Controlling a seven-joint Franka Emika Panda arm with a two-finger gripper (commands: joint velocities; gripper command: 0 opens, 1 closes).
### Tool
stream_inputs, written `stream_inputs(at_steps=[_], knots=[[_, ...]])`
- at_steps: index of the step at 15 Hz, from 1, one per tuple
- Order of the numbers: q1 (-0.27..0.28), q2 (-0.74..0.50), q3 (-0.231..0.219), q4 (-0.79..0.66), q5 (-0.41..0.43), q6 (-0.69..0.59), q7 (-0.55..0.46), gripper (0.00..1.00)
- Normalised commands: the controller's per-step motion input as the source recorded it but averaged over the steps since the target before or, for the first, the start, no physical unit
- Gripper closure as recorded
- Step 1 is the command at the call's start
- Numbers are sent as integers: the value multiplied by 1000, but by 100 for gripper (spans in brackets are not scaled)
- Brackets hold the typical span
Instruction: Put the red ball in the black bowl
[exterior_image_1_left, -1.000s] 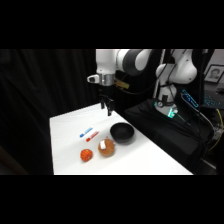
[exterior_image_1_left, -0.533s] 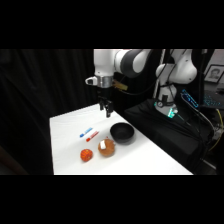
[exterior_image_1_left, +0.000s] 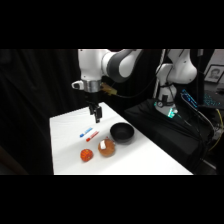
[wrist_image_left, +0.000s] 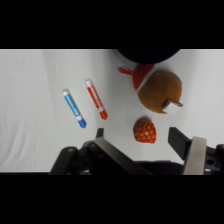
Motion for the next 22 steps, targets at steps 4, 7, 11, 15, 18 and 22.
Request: stream_inputs(at_steps=[4, 7, 11, 15, 18, 22], knots=[[-19, 385, 66, 535, 182, -100, -116, 0], [-20, 360, 63, 479, 152, -46, -100, 0], [-9, 346, 26, 411, 87, -25, -48, 0], [-18, 324, 58, 345, 126, 1, -56, 0], [-5, 310, 75, 333, 138, 14, -57, 0], [18, 301, 35, 346, 110, 25, -32, 0]])
